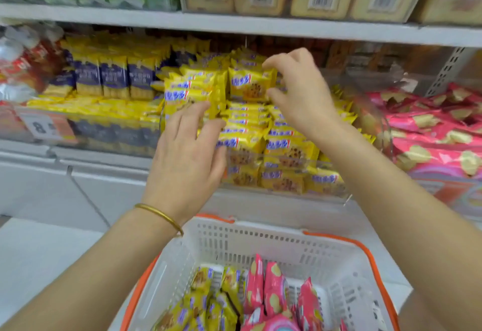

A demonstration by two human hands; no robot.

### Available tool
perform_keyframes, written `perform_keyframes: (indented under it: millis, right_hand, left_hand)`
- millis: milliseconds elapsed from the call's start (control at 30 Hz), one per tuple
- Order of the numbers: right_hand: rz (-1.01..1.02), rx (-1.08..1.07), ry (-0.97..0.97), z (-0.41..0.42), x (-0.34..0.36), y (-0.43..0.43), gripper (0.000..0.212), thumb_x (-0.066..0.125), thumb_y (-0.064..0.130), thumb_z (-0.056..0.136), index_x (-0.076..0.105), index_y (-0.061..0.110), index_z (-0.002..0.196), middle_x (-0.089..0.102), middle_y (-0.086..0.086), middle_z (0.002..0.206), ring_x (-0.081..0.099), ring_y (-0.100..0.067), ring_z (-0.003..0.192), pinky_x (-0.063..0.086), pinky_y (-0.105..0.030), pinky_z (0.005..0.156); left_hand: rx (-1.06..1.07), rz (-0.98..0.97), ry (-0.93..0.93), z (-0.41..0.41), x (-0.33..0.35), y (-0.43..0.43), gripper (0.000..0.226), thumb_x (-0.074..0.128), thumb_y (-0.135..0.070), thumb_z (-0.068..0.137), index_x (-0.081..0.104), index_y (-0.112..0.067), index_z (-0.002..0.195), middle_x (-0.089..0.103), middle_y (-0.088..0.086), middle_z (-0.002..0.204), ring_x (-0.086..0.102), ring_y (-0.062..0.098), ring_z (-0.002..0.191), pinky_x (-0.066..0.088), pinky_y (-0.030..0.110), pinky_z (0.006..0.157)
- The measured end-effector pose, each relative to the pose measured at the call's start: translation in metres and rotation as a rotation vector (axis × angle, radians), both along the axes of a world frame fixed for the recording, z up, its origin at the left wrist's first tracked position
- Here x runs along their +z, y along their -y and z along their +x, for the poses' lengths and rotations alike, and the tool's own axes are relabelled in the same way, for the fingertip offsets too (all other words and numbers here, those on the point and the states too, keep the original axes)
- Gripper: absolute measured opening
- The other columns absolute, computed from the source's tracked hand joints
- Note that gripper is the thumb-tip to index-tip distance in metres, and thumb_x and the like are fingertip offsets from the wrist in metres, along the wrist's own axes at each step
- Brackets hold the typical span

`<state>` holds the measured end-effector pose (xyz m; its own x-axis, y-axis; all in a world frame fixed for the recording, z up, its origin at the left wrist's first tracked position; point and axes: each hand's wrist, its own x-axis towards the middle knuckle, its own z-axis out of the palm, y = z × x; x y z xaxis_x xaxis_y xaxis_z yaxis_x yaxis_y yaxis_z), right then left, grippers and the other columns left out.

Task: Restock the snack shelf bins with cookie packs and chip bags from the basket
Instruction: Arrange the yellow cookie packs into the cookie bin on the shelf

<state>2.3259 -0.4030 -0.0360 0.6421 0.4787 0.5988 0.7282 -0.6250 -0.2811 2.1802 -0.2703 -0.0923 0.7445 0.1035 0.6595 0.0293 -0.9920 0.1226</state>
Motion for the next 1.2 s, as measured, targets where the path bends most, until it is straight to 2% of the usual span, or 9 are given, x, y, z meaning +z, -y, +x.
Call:
perform_keyframes:
  millis: [167, 267, 400, 567, 733, 867, 1000, 1133, 1200]
  right_hand:
    - [0.082, 0.239, -0.221, -0.081, -0.040, 0.028, 0.017, 0.058, 0.009, 0.084, 0.066, 0.018, 0.097, 0.056, 0.004, 0.086, 0.050, -0.010, 0.074, 0.037, -0.022, 0.070]
    - [-0.106, 0.298, -0.490, -0.108, -0.115, 0.018, 0.019, 0.055, 0.003, 0.084, 0.067, 0.013, 0.096, 0.060, 0.001, 0.079, 0.057, -0.015, 0.074, 0.036, -0.021, 0.065]
    - [-0.582, 0.338, -0.836, -0.121, -0.251, -0.008, 0.025, 0.050, 0.003, 0.089, 0.064, 0.011, 0.108, 0.063, -0.007, 0.110, 0.057, -0.023, 0.106, 0.036, -0.023, 0.079]
    - [-0.916, 0.356, -0.943, -0.137, -0.355, -0.030, 0.043, 0.046, -0.009, 0.087, 0.057, 0.008, 0.124, 0.056, -0.013, 0.128, 0.054, -0.029, 0.116, 0.047, -0.037, 0.093]
    - [-1.216, 0.280, -0.929, -0.151, -0.411, -0.029, 0.050, 0.041, -0.004, 0.090, 0.044, 0.010, 0.137, 0.049, -0.018, 0.132, 0.053, -0.031, 0.116, 0.046, -0.033, 0.064]
    - [-1.130, 0.193, -0.931, -0.146, -0.414, -0.027, 0.043, 0.046, 0.000, 0.089, 0.050, 0.008, 0.131, 0.055, -0.015, 0.122, 0.059, -0.029, 0.106, 0.048, -0.033, 0.071]
    - [-0.679, 0.186, -1.067, -0.128, -0.377, -0.006, 0.028, 0.055, 0.022, 0.093, 0.059, 0.014, 0.119, 0.061, -0.002, 0.119, 0.057, -0.020, 0.107, 0.048, -0.032, 0.090]
    - [-0.115, 0.282, -1.347, -0.111, -0.305, 0.022, 0.008, 0.069, 0.017, 0.084, 0.061, 0.016, 0.087, 0.055, 0.004, 0.088, 0.052, -0.010, 0.079, 0.043, -0.022, 0.069]
    - [0.011, 0.372, -1.399, -0.105, -0.267, 0.029, 0.018, 0.070, 0.005, 0.081, 0.057, 0.017, 0.079, 0.050, 0.004, 0.078, 0.048, -0.004, 0.069, 0.040, -0.015, 0.062]
  left_hand:
    - [-0.079, 0.058, -0.291, -0.040, -0.018, 0.005, 0.036, 0.040, -0.027, 0.081, 0.063, -0.005, 0.096, 0.057, 0.015, 0.101, 0.050, 0.036, 0.091, 0.038, 0.042, 0.082]
    - [-0.093, 0.130, -0.578, -0.065, -0.048, 0.000, 0.047, 0.034, -0.036, 0.078, 0.067, -0.006, 0.094, 0.061, 0.015, 0.100, 0.054, 0.037, 0.092, 0.044, 0.041, 0.081]
    - [-0.044, 0.158, -0.895, -0.081, -0.070, 0.001, 0.041, 0.037, -0.037, 0.093, 0.056, -0.015, 0.123, 0.047, 0.006, 0.131, 0.040, 0.027, 0.118, 0.039, 0.040, 0.097]
    - [-0.020, 0.233, -1.012, -0.078, -0.081, -0.003, 0.043, 0.037, -0.040, 0.095, 0.045, -0.020, 0.133, 0.038, 0.002, 0.138, 0.031, 0.023, 0.126, 0.037, 0.039, 0.102]
    - [-0.011, 0.231, -1.005, -0.072, -0.085, -0.011, 0.042, 0.035, -0.040, 0.096, 0.043, -0.022, 0.133, 0.037, 0.001, 0.138, 0.030, 0.022, 0.127, 0.038, 0.038, 0.101]
    - [-0.005, 0.230, -1.011, -0.067, -0.086, -0.017, 0.042, 0.034, -0.040, 0.096, 0.041, -0.022, 0.134, 0.037, 0.001, 0.138, 0.030, 0.021, 0.127, 0.037, 0.038, 0.101]
    - [-0.021, 0.209, -1.071, -0.062, -0.086, -0.018, 0.041, 0.036, -0.039, 0.096, 0.041, -0.022, 0.134, 0.038, 0.000, 0.136, 0.033, 0.021, 0.124, 0.039, 0.037, 0.100]
    - [-0.059, 0.083, -1.154, -0.052, -0.085, -0.012, 0.041, 0.044, -0.036, 0.096, 0.042, -0.022, 0.135, 0.041, 0.000, 0.137, 0.035, 0.021, 0.126, 0.037, 0.038, 0.102]
    - [-0.091, -0.012, -1.167, -0.044, -0.085, -0.006, 0.044, 0.048, -0.035, 0.095, 0.041, -0.021, 0.136, 0.042, 0.002, 0.140, 0.039, 0.021, 0.127, 0.035, 0.032, 0.103]
